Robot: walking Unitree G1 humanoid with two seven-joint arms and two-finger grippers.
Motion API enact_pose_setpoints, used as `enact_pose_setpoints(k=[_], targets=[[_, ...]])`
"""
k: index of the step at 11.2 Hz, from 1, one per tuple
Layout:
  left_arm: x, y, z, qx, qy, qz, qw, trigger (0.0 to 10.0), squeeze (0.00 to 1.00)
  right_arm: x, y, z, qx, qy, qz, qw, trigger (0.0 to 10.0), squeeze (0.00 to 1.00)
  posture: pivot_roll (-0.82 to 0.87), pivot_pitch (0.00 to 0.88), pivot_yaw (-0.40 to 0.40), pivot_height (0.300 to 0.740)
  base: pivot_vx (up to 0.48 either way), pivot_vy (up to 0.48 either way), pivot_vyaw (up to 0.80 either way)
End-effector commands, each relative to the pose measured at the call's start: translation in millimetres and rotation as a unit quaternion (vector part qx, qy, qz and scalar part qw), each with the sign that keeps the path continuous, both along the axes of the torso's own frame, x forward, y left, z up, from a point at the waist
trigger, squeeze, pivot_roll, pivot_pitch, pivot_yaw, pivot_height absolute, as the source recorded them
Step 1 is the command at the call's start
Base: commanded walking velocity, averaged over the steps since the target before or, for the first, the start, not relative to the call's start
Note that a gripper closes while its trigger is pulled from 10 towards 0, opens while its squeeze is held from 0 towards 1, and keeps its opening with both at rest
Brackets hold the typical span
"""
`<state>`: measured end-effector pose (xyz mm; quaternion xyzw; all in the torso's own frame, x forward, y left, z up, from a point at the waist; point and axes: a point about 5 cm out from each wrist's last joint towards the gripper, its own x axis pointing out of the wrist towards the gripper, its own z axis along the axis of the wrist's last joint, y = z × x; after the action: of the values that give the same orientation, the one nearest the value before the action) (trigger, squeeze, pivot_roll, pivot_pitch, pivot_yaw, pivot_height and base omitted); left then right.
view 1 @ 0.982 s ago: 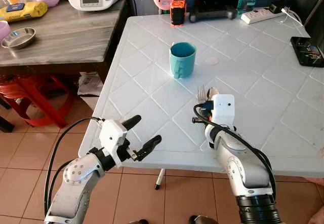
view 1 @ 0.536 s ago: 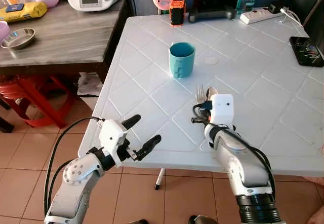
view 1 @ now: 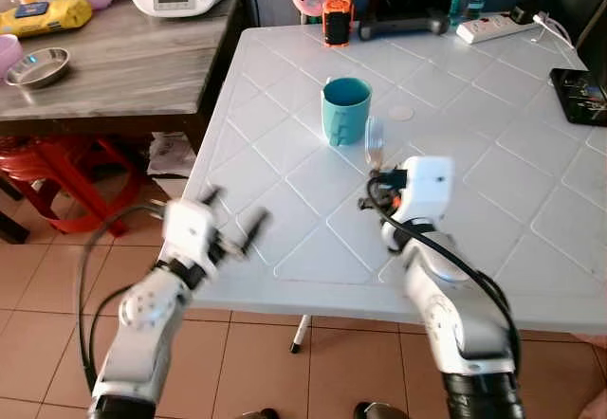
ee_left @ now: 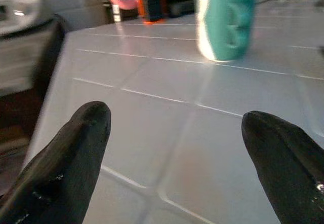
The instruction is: Setting the table
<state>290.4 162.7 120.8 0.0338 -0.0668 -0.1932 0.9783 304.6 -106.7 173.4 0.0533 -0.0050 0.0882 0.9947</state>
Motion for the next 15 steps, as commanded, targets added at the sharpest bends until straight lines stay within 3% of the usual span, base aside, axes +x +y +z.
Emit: enact_pose_setpoints(k=[1,2,7,15], targets=[[2.9,8.7,-1.7,0.011,0.0,0.044,0.999,10.0,0.0,-4.2,1.6,7.7,0.005,-0.026,0.004,1.0,10.0,0.0,-0.05,0.127,0.09,0.74,0.0,0.0,0.0],[8.0,13.8,-4.7,0.008,0.009,0.095,0.995,10.0,0.0,-9.5,-4.5,10.9,0.005,-0.045,-0.007,0.999,10.0,0.0,-0.06,0.124,0.089,0.74,0.0,0.0,0.0],[9.8,4.6,-8.4,-0.011,0.023,0.077,0.997,10.0,0.0,-11.8,-14.2,9.1,-0.002,-0.054,-0.031,0.998,10.0,0.0,-0.06,0.121,0.095,0.74,0.0,0.0,0.0],[8.6,4.8,-9.0,-0.012,0.028,0.065,0.997,10.0,0.0,-11.0,-14.6,9.9,0.003,-0.055,-0.036,0.998,10.0,0.0,-0.06,0.136,0.098,0.74,0.0,0.419,0.0]])
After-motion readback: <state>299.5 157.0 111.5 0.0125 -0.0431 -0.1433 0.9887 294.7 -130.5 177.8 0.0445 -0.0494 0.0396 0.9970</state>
